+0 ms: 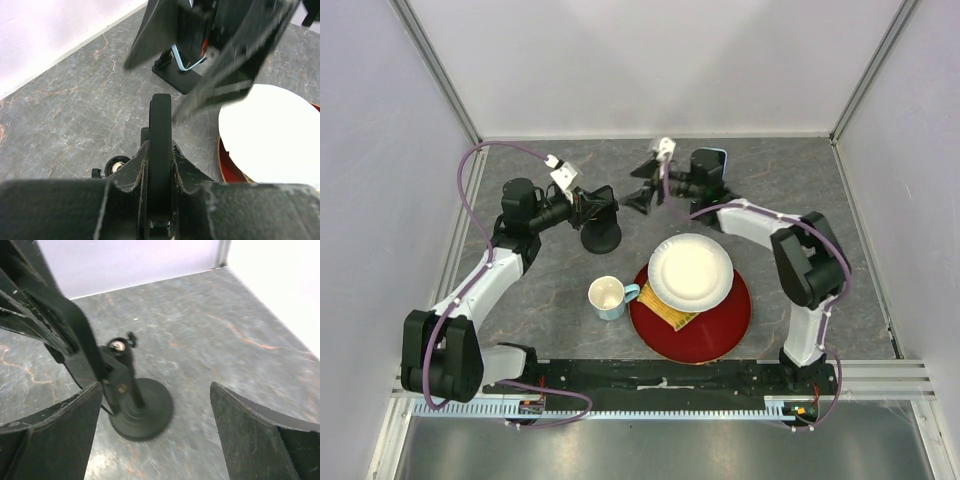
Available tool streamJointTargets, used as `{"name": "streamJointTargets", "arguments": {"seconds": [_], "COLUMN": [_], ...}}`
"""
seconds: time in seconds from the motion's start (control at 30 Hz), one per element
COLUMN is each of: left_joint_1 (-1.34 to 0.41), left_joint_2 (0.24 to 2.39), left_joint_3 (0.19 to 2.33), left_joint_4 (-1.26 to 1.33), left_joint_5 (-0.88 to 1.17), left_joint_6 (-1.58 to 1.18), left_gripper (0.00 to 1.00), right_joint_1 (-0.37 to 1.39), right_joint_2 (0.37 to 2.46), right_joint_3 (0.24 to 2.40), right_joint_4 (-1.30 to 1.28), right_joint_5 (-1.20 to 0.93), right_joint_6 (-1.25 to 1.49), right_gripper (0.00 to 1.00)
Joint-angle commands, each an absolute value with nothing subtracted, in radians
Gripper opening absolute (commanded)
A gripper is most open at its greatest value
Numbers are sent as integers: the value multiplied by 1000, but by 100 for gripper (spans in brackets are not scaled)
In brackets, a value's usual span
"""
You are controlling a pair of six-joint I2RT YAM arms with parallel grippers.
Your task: Place the phone on the phone stand
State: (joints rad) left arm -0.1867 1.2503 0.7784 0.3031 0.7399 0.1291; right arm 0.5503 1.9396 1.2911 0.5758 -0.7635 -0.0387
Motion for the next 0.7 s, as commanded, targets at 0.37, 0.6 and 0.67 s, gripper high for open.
{"name": "streamJointTargets", "arguments": {"seconds": [0.37,0.6,0.67], "left_joint_1": [-158,-160,-161], "left_joint_2": [1319,1538,1592], "left_joint_3": [889,1162,1240], "left_joint_4": [474,359,354], "left_joint_5": [891,1159,1222], "left_joint_6": [11,48,38], "left_gripper": [2,2,2], "right_joint_1": [270,183,167], "right_joint_2": [1743,1723,1713], "right_joint_3": [1121,1082,1071], "right_joint_4": [920,1008,1008], "right_joint_5": [-828,-854,-853], "right_joint_6": [263,330,330], "right_gripper": [93,90,90]}}
